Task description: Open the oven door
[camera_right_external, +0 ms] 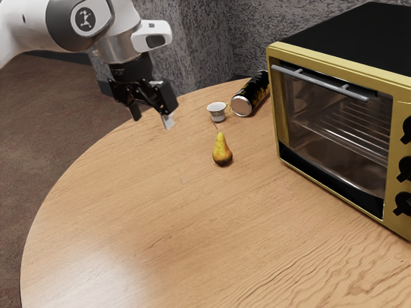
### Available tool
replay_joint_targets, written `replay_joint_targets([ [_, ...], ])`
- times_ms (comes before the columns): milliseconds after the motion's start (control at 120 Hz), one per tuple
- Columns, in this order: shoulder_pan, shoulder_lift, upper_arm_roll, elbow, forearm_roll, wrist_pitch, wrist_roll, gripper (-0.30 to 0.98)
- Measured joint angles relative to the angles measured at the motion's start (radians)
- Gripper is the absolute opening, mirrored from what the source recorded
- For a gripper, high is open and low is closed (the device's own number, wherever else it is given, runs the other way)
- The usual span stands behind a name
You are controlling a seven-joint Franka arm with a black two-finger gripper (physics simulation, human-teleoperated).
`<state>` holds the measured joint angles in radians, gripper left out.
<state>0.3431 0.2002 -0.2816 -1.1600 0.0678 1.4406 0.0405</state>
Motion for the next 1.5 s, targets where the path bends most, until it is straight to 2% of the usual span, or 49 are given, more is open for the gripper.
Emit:
replay_joint_targets([
  [167, 0.001, 0.003, -0.002, 0.005, 0.007, -0.025, 0.017, 0.69],
  [208, 0.004, -0.026, 0.008, 0.047, -0.004, -0.035, 0.025, 0.69],
  [233, 0.014, -0.057, 0.010, 0.069, -0.040, -0.021, 0.054, 0.69],
  [283, 0.024, -0.102, -0.003, 0.093, -0.154, 0.023, 0.157, 0.69],
  [333, 0.018, -0.118, -0.032, 0.102, -0.231, 0.051, 0.247, 0.69],
  [383, 0.026, -0.132, -0.085, 0.111, -0.273, 0.071, 0.338, 0.69],
  [450, 0.035, -0.142, -0.186, 0.114, -0.297, 0.098, 0.467, 0.69],
  [483, 0.056, -0.146, -0.269, 0.114, -0.260, 0.110, 0.529, 0.69],
  [558, 0.048, -0.153, -0.457, 0.104, -0.066, 0.129, 0.650, 0.69],
  [625, -0.031, -0.162, -0.539, 0.067, 0.054, 0.141, 0.737, 0.69],
  [683, -0.092, -0.196, -0.563, -0.021, 0.102, 0.174, 0.805, 0.69],
  [717, -0.136, -0.260, -0.523, -0.130, 0.080, 0.219, 0.843, 0.68],
  [750, -0.158, -0.349, -0.449, -0.261, 0.003, 0.280, 0.890, 0.68],
  [817, -0.053, -0.441, -0.344, -0.397, -0.175, 0.393, 0.993, 0.68],
  [892, -0.016, -0.436, -0.313, -0.422, -0.288, 0.484, 1.096, 0.69],
  [1000, -0.008, -0.434, -0.304, -0.430, -0.365, 0.567, 1.224, 0.69],
  [1150, 0.003, -0.420, -0.254, -0.417, -0.402, 0.629, 1.367, 0.68],
  [1208, 0.005, -0.396, -0.238, -0.392, -0.375, 0.642, 1.413, 0.69],
  [1292, 0.001, -0.337, -0.281, -0.347, -0.236, 0.658, 1.464, 0.69],
  [1350, -0.007, -0.302, -0.292, -0.337, -0.173, 0.667, 1.500, 0.69],
  [1417, -0.008, -0.247, -0.294, -0.331, -0.135, 0.686, 1.543, 0.69],
  [1500, -0.008, -0.165, -0.294, -0.291, -0.127, 0.707, 1.590, 0.69],
])
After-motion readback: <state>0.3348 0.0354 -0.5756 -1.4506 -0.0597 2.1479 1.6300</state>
